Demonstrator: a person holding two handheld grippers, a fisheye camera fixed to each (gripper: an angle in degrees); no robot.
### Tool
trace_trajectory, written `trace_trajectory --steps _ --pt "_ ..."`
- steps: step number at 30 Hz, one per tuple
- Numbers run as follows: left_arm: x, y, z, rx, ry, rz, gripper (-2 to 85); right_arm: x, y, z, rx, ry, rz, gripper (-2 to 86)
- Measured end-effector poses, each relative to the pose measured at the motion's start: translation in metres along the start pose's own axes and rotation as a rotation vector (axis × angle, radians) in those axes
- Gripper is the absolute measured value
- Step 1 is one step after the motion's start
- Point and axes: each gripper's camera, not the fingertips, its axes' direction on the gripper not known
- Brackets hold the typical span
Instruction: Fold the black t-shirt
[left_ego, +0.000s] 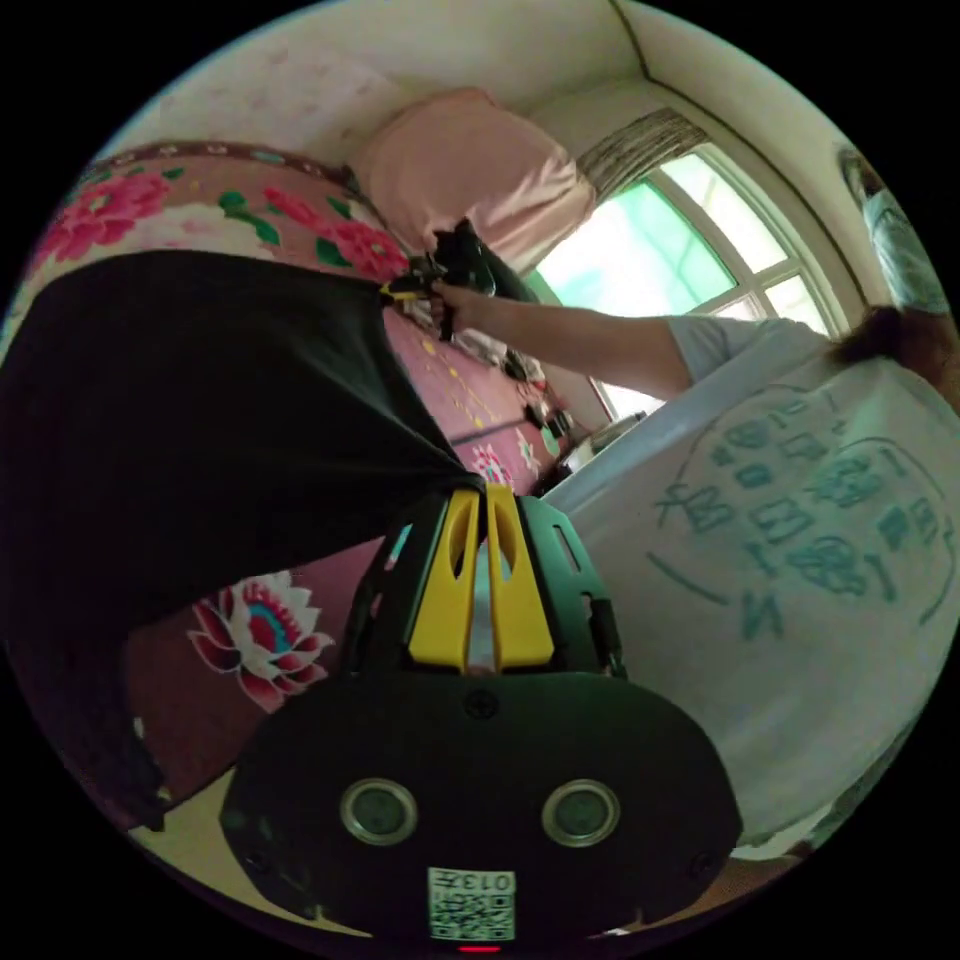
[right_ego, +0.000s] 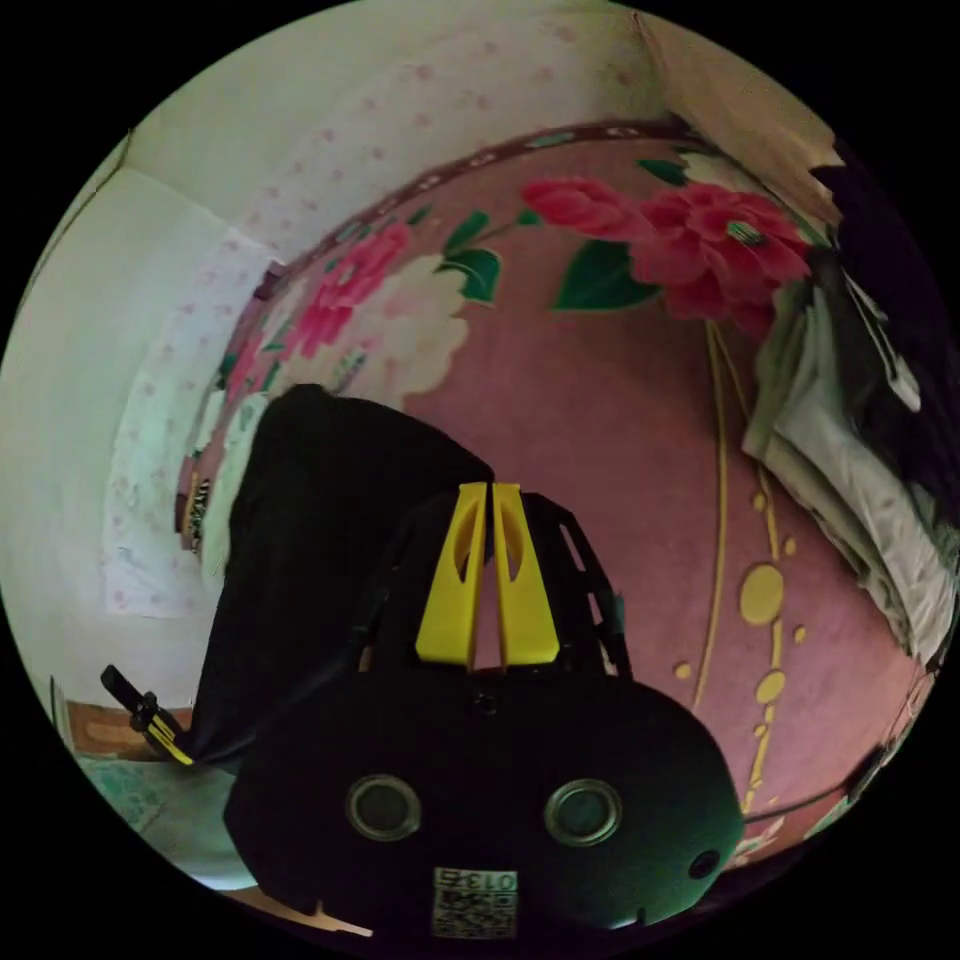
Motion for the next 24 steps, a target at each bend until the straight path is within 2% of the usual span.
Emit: trace_trajectory --steps 5,10,12,15,17,19,21,24 --pt "-0.064 -0.056 0.113 -0.161 0.130 -0.012 0.6 0.029 0.034 -0.004 -0.052 0.189 0.054 1.4" --pt "-0.114 -0.100 0.199 -0.264 0.246 -0.061 2.5 0.026 0.060 -0.018 -0.112 0.202 0.080 4.0" --pt "-0.134 -0.105 0.216 -0.304 0.300 -0.109 6.7 0.017 0.075 -0.028 -0.105 0.224 0.085 8.4" --pt "-0.156 -0.108 0.200 -0.245 0.342 -0.125 11.1 0.002 0.112 -0.058 -0.041 0.224 0.104 9.9" --pt "-0.170 -0.105 0.171 -0.244 0.320 -0.125 16.1 -0.017 0.158 -0.087 0.041 0.222 0.125 10.3" --pt "-0.180 -0.100 0.138 -0.233 0.287 -0.110 17.1 -0.039 0.199 -0.103 0.080 0.182 0.130 10.4" --pt "-0.191 -0.090 0.096 -0.199 0.213 -0.106 17.3 -0.070 0.242 -0.108 0.076 0.144 0.124 10.6" --pt "-0.228 -0.062 0.015 -0.121 -0.134 -0.199 17.6 -0.135 0.312 -0.098 0.042 0.103 0.137 11.1"
